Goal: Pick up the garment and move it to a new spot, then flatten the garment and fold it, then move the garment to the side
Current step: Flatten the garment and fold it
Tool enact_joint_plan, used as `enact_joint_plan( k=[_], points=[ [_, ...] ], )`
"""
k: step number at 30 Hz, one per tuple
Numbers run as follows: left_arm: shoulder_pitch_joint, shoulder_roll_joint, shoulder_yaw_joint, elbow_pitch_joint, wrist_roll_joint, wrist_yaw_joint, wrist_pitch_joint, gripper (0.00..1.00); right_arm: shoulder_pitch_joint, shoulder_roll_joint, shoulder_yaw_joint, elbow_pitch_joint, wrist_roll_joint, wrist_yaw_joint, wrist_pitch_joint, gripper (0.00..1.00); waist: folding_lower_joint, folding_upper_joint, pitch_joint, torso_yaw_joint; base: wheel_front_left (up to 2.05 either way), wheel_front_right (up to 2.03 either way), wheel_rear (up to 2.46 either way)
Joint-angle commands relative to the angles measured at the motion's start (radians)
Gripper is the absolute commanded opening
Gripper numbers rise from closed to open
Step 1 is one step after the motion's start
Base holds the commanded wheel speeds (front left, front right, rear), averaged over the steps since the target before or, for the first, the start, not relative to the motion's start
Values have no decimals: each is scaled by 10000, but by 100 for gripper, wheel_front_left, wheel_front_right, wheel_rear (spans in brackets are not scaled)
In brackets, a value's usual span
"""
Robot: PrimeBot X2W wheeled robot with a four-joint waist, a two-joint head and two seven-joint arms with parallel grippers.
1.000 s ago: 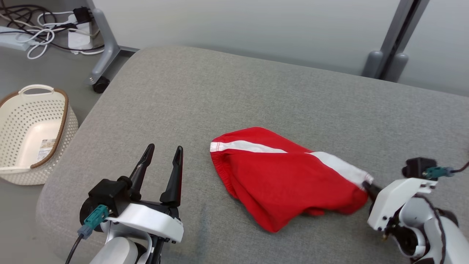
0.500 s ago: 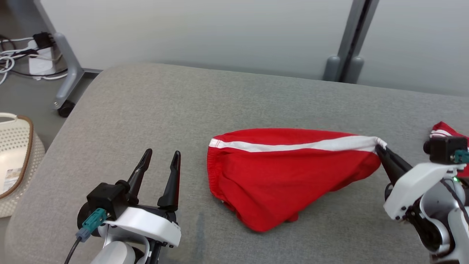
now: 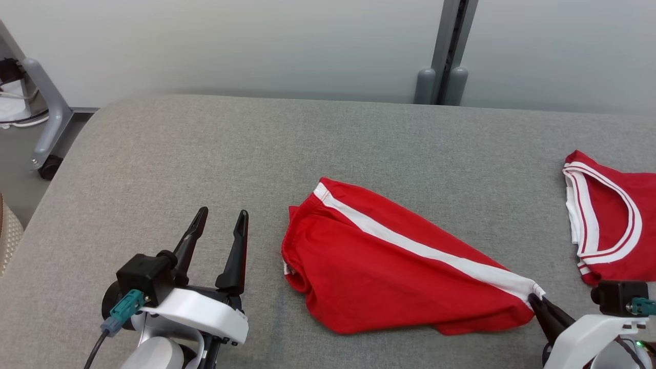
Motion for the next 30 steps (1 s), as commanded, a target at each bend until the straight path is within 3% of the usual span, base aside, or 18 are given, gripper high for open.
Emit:
enact_joint_plan(
  k=[1, 7, 16, 22, 30],
  points=[
    [-58, 91, 30, -15, -47, 43, -1, 100, 50, 10, -27, 114, 36, 20, -143, 100, 0, 0, -19, -51, 0, 0, 0],
    [-90, 216, 44, -98, -49, 96, 129, 100, -170, 7, -104, 219, 162, 22, -606, 100, 0, 0, -95, -210, 0, 0, 0],
    [-414, 863, 54, -316, -139, 87, 1201, 100, 74, 390, -678, -1073, 317, 20, -1132, 100, 0, 0, -119, -554, 0, 0, 0],
    [-1261, 1721, -70, -395, -642, -332, 3472, 100, 61, 739, -1010, -1850, 125, 22, -1133, 100, 0, 0, 146, -1145, 0, 0, 0],
    [-2923, 2525, -510, 159, -1985, -1610, 7028, 100, -308, 1057, -1234, -2249, -116, 22, -1480, 100, 0, 0, 799, -2070, 0, 0, 0]
  ],
)
